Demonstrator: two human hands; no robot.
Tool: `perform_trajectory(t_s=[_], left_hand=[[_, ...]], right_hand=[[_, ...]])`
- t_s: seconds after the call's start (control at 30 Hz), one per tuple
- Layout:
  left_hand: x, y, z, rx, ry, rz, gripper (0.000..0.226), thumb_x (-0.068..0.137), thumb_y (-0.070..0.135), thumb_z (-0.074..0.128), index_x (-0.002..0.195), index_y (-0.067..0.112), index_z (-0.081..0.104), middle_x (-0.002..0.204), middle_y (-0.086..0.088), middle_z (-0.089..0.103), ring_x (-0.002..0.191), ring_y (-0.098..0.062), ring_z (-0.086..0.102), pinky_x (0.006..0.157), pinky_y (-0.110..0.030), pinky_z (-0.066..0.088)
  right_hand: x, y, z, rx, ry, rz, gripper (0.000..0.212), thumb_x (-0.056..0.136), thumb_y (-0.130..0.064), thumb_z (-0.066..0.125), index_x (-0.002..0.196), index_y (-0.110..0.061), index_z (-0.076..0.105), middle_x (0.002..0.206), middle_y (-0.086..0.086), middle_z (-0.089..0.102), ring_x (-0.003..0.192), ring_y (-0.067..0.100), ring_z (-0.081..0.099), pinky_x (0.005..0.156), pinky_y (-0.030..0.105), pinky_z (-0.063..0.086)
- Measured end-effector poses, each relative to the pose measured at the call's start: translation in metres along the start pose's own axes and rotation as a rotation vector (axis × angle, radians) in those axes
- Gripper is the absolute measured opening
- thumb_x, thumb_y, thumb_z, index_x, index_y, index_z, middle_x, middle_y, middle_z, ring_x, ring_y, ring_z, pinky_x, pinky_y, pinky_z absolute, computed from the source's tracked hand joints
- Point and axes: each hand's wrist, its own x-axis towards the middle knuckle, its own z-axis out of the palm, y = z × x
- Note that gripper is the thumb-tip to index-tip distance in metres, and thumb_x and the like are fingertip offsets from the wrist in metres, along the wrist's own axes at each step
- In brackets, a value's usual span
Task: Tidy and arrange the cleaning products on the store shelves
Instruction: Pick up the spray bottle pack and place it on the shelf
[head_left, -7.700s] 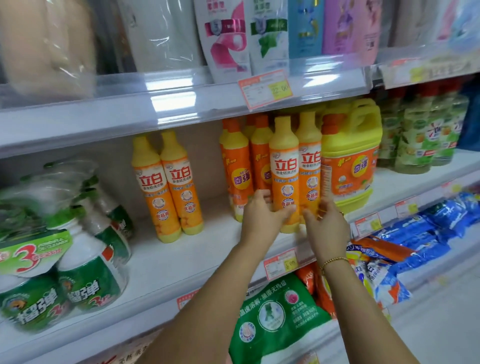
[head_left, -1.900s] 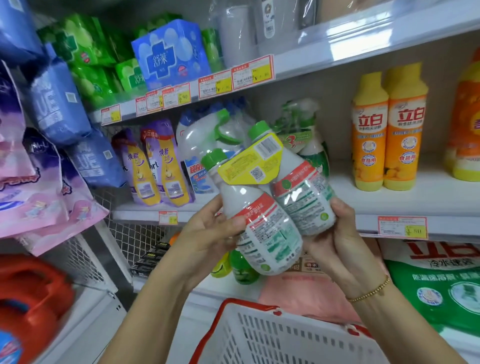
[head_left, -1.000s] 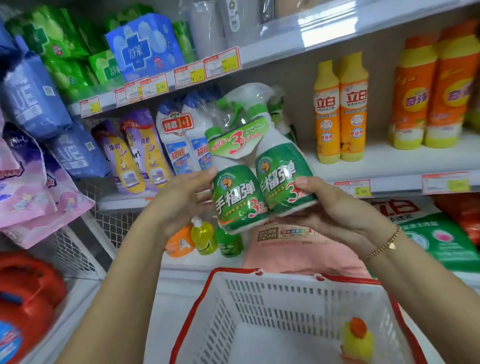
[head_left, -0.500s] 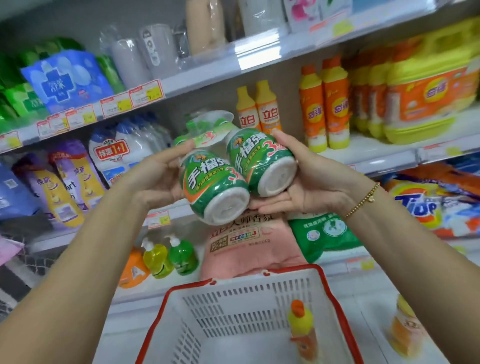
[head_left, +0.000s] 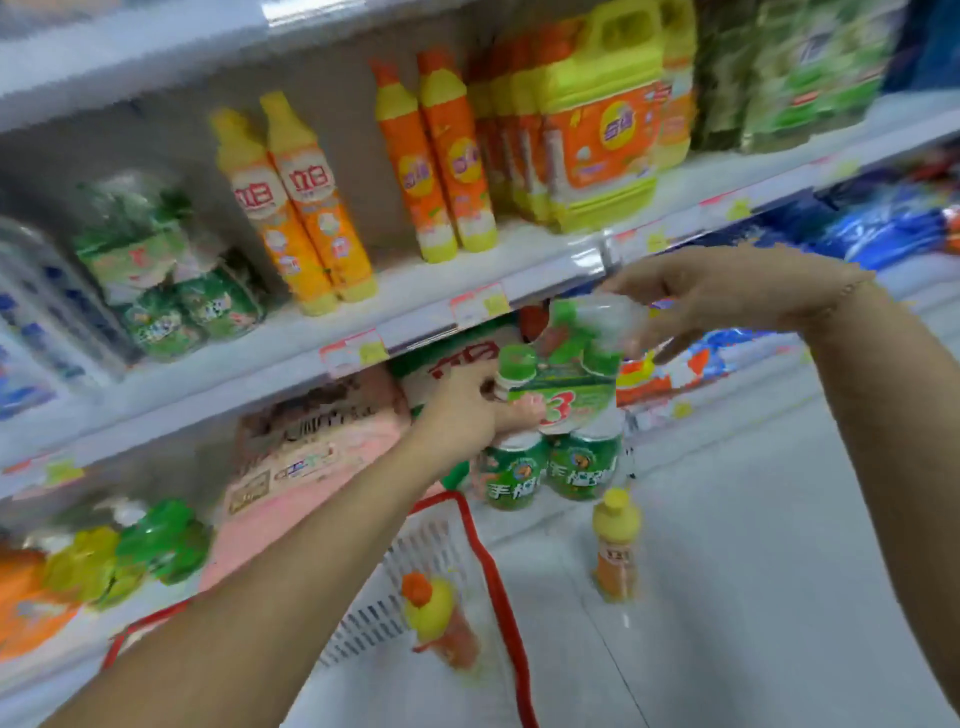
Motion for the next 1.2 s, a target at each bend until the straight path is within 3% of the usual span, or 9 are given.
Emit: perform_trajectory(t_s=[0.1, 0.17, 0.3, 0.4, 0.6, 0.8, 1.03, 1.13, 1.2], left_hand=[[0.01, -0.018, 0.025, -0.035, -0.065, -0.007, 0.031, 0.072, 0.005, 0.079, 0.096, 0.021, 0.069, 0.086, 0.011, 0.074, 0.08, -0.003, 0.07, 0.076, -0.018, 0.054], [0.012, -0.02, 0.031, -0.06, -0.112, -0.003, 0.032, 0.07, 0.008, 0.079, 0.096, 0.025, 0.069, 0.094, 0.005, 0.076, 0.091, -0.013, 0.071, 0.084, -0.026, 0.056], [0.016, -0.008, 0.042, -0.013, -0.237, 0.027, 0.034, 0.07, 0.011, 0.081, 0.098, 0.026, 0.071, 0.097, 0.007, 0.075, 0.094, -0.01, 0.071, 0.086, -0.023, 0.054], [0.018, -0.005, 0.061, 0.055, -0.328, 0.015, 0.034, 0.067, 0.016, 0.084, 0.095, 0.029, 0.07, 0.092, 0.014, 0.075, 0.088, -0.003, 0.07, 0.078, -0.016, 0.054], [0.017, -0.055, 0.103, 0.317, -0.405, 0.032, 0.038, 0.063, 0.026, 0.089, 0.096, 0.024, 0.07, 0.1, 0.01, 0.069, 0.096, -0.007, 0.062, 0.09, -0.025, 0.05], [0.022, -0.102, 0.11, 0.419, -0.294, 0.068, 0.022, 0.076, 0.016, 0.078, 0.092, 0.028, 0.068, 0.105, 0.005, 0.064, 0.102, -0.008, 0.056, 0.092, -0.034, 0.047], [0.024, -0.114, 0.115, 0.329, -0.221, 0.05, 0.026, 0.078, 0.006, 0.072, 0.09, 0.027, 0.063, 0.103, 0.004, 0.06, 0.097, -0.009, 0.056, 0.079, -0.018, 0.047], [0.026, -0.116, 0.115, 0.332, -0.147, -0.073, 0.027, 0.078, 0.002, 0.069, 0.081, 0.025, 0.054, 0.092, 0.004, 0.056, 0.086, -0.015, 0.056, 0.067, -0.021, 0.045], [0.028, -0.119, 0.111, 0.422, -0.129, -0.202, 0.024, 0.079, 0.004, 0.069, 0.08, 0.02, 0.052, 0.091, 0.002, 0.055, 0.083, -0.017, 0.054, 0.061, -0.024, 0.039]], right_hand=[[0.0, 0.012, 0.004, -0.451, 0.099, 0.028, 0.031, 0.068, -0.037, 0.081, 0.094, -0.024, 0.068, 0.088, 0.005, 0.07, 0.082, 0.026, 0.066, 0.073, 0.036, 0.053], [-0.008, 0.013, 0.007, -0.564, 0.171, -0.003, 0.027, 0.069, -0.043, 0.078, 0.085, -0.024, 0.068, 0.081, 0.0, 0.068, 0.078, 0.02, 0.063, 0.071, 0.036, 0.049], [-0.036, 0.025, -0.009, -0.355, 0.118, 0.034, 0.016, 0.071, -0.033, 0.079, 0.079, -0.027, 0.066, 0.072, -0.013, 0.067, 0.067, 0.008, 0.066, 0.065, 0.027, 0.054], [-0.047, 0.04, -0.018, -0.257, 0.05, 0.065, 0.014, 0.071, -0.027, 0.079, 0.076, -0.026, 0.066, 0.073, -0.01, 0.068, 0.067, 0.013, 0.069, 0.064, 0.026, 0.057], [-0.036, 0.107, 0.006, -0.38, -0.131, 0.264, 0.025, 0.069, -0.023, 0.083, 0.069, -0.029, 0.059, 0.069, -0.011, 0.063, 0.07, 0.014, 0.065, 0.062, 0.022, 0.047], [-0.043, 0.192, 0.046, -0.393, -0.241, 0.4, 0.035, 0.065, -0.004, 0.078, 0.075, -0.033, 0.06, 0.089, -0.008, 0.062, 0.09, 0.021, 0.058, 0.081, 0.036, 0.049], [-0.057, 0.227, 0.043, -0.324, -0.247, 0.512, 0.034, 0.071, 0.002, 0.073, 0.084, -0.026, 0.059, 0.101, -0.007, 0.063, 0.08, 0.002, 0.054, 0.069, 0.018, 0.043], [-0.05, 0.209, 0.031, -0.473, -0.463, 0.607, 0.042, 0.077, 0.0, 0.069, 0.107, -0.027, 0.06, 0.118, -0.005, 0.061, 0.102, 0.01, 0.058, 0.086, 0.023, 0.044], [-0.035, 0.185, 0.025, -0.535, -0.476, 0.592, 0.053, 0.079, -0.006, 0.072, 0.125, -0.025, 0.055, 0.126, -0.003, 0.056, 0.116, 0.016, 0.054, 0.094, 0.027, 0.042]])
